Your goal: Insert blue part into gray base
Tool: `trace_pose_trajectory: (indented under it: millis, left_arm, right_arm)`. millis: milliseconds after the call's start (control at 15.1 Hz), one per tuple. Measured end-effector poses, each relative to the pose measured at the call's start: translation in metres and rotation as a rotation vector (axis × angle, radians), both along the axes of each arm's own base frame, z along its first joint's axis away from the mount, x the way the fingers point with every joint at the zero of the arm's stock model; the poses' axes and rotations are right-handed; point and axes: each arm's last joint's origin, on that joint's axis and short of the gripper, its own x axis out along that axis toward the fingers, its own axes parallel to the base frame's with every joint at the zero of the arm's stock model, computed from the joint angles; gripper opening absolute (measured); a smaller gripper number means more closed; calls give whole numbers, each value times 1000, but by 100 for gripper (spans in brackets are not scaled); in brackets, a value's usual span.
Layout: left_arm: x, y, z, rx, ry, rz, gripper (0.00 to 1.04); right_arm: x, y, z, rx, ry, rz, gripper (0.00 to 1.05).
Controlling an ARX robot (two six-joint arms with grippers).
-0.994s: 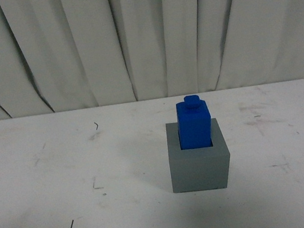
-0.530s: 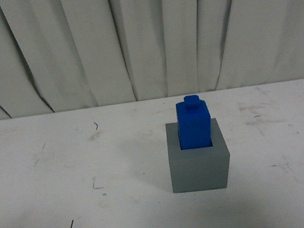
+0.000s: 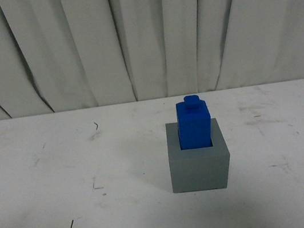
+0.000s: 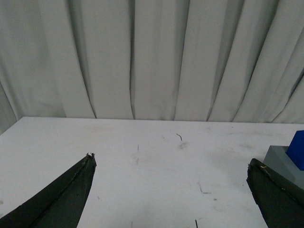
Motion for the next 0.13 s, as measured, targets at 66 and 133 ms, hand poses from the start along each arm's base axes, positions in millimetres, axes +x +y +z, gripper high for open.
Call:
trace_pose_trajectory:
  millis: [66,133]
  left_arm:
    - [0,0,0,0,0,0,98]
    - [0,0,0,0,0,0,98]
  right_arm:
    - [0,0,0,0,0,0,98]
    - [0,0,0,0,0,0,98]
